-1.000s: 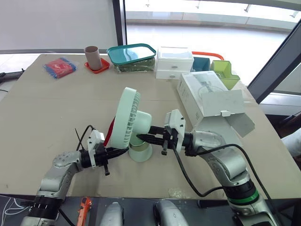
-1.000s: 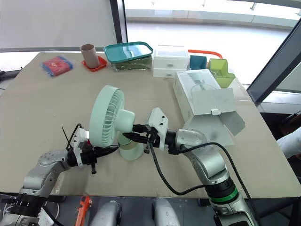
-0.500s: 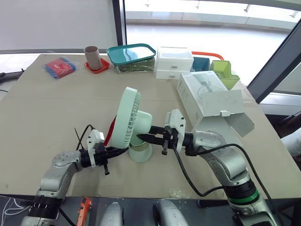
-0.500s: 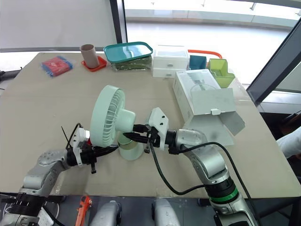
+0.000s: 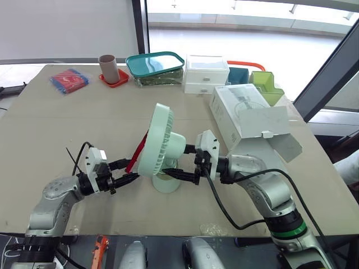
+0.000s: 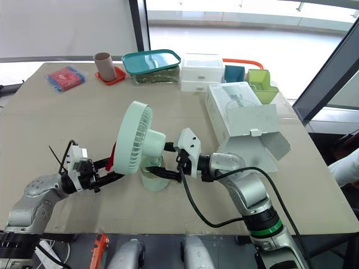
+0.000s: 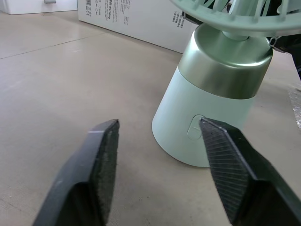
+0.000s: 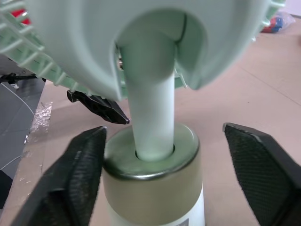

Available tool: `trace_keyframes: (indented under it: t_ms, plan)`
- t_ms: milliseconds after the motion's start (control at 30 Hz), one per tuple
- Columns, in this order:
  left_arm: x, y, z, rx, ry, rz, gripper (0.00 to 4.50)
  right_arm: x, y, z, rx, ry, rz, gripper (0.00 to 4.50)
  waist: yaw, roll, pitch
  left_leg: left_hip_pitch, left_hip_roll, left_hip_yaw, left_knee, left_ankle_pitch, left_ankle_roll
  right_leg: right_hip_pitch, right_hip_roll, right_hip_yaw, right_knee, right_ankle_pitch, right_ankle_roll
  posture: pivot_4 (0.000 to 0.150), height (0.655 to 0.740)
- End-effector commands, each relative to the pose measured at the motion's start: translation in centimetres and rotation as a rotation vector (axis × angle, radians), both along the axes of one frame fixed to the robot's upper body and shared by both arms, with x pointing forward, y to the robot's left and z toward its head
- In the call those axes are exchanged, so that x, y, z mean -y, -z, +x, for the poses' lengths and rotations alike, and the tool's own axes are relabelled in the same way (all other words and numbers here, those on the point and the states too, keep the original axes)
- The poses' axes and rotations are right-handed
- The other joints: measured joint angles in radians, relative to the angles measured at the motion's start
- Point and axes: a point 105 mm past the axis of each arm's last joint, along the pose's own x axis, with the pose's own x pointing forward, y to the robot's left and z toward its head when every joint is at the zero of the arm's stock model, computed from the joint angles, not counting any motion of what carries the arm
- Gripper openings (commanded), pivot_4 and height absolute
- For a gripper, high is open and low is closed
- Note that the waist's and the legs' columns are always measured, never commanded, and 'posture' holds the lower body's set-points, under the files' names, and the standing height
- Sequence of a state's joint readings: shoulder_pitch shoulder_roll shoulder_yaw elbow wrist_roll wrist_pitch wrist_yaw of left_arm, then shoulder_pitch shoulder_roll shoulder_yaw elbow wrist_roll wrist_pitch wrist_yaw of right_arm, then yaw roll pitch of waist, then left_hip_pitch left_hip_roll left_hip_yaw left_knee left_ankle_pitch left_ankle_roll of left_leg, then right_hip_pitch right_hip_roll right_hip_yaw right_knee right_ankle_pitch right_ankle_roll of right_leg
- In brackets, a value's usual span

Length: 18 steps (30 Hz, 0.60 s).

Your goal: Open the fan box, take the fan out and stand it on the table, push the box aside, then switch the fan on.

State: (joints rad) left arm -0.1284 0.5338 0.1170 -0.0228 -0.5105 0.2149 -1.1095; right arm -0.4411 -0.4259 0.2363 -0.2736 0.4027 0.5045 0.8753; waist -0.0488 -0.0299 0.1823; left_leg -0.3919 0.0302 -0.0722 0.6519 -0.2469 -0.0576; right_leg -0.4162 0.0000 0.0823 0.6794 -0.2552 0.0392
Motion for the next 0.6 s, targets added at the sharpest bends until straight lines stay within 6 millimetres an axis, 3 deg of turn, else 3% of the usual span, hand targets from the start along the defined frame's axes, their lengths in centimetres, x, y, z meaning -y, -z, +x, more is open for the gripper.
trace_keyframes:
  t_ms: [33,600]
  plan:
    - [-1.5,-1.1,0.3,0.064,-0.072,-0.002,4.34,0.2,-1.1,0.0,0.044,-0.024,-0.006,4.5,0.001,0.0,0.0,0.0,0.0,0.0,0.0,0.0,0.0,0.0,0.0,0.0,0.0,0.0,0.0,0.15,0.74]
    - [-2.5,-2.4,-0.1,0.105,-0.149,-0.006,4.44,3.6,-4.3,-1.7,0.072,-0.05,-0.002,4.5,0.0,0.0,0.0,-0.001,0.0,0.0,0.0,0.0,0.001,-0.001,0.0,0.0,0.0,0.0,0.0,0.15,0.74]
